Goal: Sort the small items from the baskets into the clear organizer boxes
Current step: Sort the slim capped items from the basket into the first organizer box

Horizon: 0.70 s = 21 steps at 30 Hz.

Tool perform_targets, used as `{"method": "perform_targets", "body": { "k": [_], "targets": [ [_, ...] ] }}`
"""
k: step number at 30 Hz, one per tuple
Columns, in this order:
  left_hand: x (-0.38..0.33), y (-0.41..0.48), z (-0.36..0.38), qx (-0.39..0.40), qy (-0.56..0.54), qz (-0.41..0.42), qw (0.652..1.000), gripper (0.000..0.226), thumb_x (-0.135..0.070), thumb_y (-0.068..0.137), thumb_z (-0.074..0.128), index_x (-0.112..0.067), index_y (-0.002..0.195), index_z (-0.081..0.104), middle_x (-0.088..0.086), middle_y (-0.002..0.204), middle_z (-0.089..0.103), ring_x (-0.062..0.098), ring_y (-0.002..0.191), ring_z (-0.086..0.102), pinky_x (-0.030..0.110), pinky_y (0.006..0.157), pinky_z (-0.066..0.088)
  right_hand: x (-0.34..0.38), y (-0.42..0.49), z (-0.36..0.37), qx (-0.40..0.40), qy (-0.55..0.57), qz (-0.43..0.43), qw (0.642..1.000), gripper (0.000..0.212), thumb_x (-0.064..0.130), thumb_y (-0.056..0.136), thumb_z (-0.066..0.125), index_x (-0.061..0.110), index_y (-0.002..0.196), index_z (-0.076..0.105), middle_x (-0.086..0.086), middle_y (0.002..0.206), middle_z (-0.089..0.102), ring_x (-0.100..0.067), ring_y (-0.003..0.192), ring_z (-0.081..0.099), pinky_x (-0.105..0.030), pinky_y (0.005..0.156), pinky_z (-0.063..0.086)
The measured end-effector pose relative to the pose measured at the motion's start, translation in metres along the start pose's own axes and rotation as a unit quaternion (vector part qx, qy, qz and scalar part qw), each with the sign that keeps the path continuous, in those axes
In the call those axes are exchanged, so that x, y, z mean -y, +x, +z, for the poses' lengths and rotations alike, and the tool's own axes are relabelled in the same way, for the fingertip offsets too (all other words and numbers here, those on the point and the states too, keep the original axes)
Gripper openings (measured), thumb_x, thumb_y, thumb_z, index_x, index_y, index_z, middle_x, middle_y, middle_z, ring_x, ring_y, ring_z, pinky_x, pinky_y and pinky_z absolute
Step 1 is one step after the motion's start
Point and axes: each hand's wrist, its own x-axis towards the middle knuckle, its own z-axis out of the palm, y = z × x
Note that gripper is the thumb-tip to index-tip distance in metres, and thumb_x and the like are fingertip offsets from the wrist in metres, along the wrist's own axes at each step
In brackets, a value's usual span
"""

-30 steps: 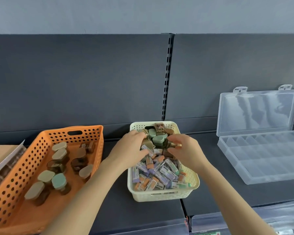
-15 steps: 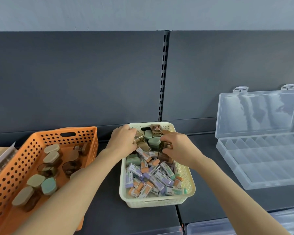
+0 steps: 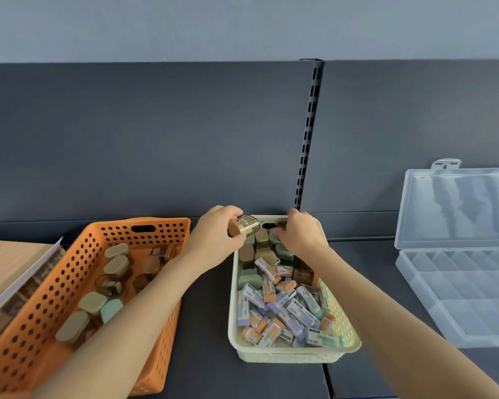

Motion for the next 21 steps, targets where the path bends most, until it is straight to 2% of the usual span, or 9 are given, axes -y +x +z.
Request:
{"method": "perform_targets", "body": {
  "k": [2,4,6,9,12,15,21],
  "targets": [
    [0.004,-0.005,-0.004,-0.001,-0.002,0.005,1.000,0.046,-0.021,0.083,0.066,-0.019,0.127,0.054,-0.002,0.118,0.057,0.010,0.105,0.055,0.033,0.090,0.051,0.004,-0.001,-0.003,0.013,0.007,0.003,1.000,0.028,0.030,0.090,0.057,0.007,0.106,0.052,-0.007,0.093,0.061,-0.019,0.065,0.049,-0.025,0.049,0.034],
    [0.009,-0.011,-0.010,-0.006,0.003,0.009,1.000,0.045,-0.021,0.083,0.066,-0.019,0.127,0.055,-0.003,0.119,0.057,0.009,0.106,0.055,0.032,0.091,0.051,0.007,-0.004,-0.007,0.016,0.038,-0.006,0.999,0.024,0.027,0.088,0.059,0.009,0.103,0.054,-0.005,0.091,0.064,-0.015,0.061,0.048,-0.024,0.045,0.035],
    [0.014,-0.018,-0.019,-0.012,0.011,0.011,1.000,0.044,-0.022,0.084,0.065,-0.019,0.127,0.055,-0.004,0.121,0.057,0.008,0.106,0.055,0.029,0.091,0.050,0.013,-0.008,-0.010,0.009,0.088,-0.041,0.995,0.026,0.025,0.085,0.061,0.012,0.108,0.057,-0.005,0.097,0.067,-0.016,0.071,0.056,-0.025,0.055,0.044],
    [0.026,-0.032,-0.038,-0.021,0.028,0.006,0.999,0.044,-0.022,0.085,0.065,-0.021,0.127,0.054,-0.006,0.122,0.056,0.008,0.104,0.055,0.024,0.088,0.048,0.031,-0.018,-0.011,-0.009,0.174,-0.091,0.981,0.045,0.022,0.082,0.067,0.011,0.124,0.055,-0.004,0.109,0.065,-0.022,0.097,0.060,-0.029,0.079,0.051],
    [0.043,-0.047,-0.059,-0.033,0.043,-0.015,0.998,0.043,-0.021,0.083,0.067,-0.022,0.125,0.055,-0.006,0.122,0.056,0.010,0.103,0.056,0.026,0.086,0.050,0.056,-0.025,-0.009,-0.008,0.206,-0.128,0.970,0.051,0.025,0.079,0.068,0.016,0.128,0.054,-0.003,0.109,0.062,-0.019,0.098,0.059,-0.026,0.081,0.047],
    [0.066,-0.062,-0.081,-0.031,0.053,-0.046,0.997,0.042,-0.022,0.084,0.067,-0.025,0.124,0.056,-0.009,0.121,0.056,0.009,0.105,0.055,0.029,0.090,0.049,0.086,-0.033,-0.003,0.003,0.239,-0.143,0.960,0.050,0.034,0.075,0.073,0.020,0.121,0.059,-0.001,0.105,0.065,-0.016,0.095,0.061,-0.030,0.085,0.051],
    [0.113,-0.091,-0.107,-0.023,0.077,-0.099,0.992,0.042,-0.021,0.084,0.066,-0.024,0.125,0.056,-0.008,0.124,0.056,0.008,0.108,0.054,0.020,0.090,0.043,0.141,-0.052,0.013,0.043,0.252,-0.195,0.947,0.039,0.029,0.074,0.077,0.020,0.110,0.063,0.006,0.096,0.067,-0.010,0.085,0.063,-0.026,0.078,0.053]
  ]
}}
